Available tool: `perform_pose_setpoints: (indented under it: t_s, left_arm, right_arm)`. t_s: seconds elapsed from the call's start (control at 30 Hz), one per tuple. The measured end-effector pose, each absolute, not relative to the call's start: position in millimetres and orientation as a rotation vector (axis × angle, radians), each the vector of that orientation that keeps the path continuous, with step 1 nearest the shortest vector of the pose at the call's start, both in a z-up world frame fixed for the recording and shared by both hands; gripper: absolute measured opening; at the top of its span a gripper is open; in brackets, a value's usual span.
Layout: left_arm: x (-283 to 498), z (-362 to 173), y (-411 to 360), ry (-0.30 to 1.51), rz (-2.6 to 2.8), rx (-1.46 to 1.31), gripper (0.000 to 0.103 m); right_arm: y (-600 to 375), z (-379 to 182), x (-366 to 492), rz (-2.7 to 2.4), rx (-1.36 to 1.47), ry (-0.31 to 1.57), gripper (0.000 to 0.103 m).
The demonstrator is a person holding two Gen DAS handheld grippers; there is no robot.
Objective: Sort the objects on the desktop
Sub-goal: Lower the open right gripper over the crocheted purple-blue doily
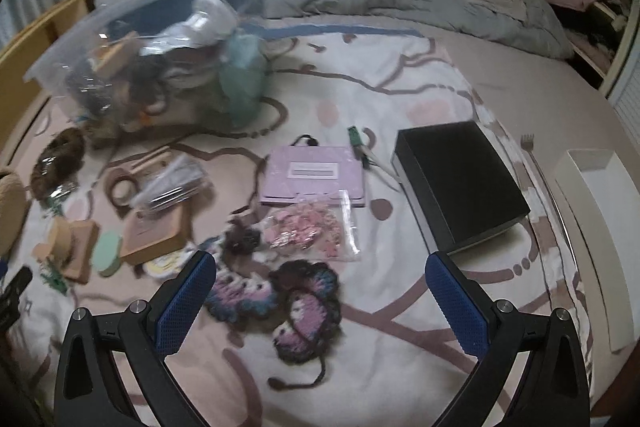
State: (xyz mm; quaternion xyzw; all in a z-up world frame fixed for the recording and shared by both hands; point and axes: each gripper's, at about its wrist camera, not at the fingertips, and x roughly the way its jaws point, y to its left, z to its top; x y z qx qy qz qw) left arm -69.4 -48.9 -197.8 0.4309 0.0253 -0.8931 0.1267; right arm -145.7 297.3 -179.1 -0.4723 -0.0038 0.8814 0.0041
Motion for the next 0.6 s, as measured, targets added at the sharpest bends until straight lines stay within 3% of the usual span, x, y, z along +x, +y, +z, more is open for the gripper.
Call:
perform_pose_setpoints:
  t_s: [0.33, 0.6]
  left_arm:
    - [-81, -215, -64, 0.114, -2.54, 1.304, 0.103]
    - [-87, -224, -73, 0.135, -2.5, 1.352, 0.103]
  right_arm:
    - [295, -210, -178, 2.651, -1.511, -0.123, 0.103]
    - [281, -251, -169, 2.56, -1.652, -0.356, 0.103]
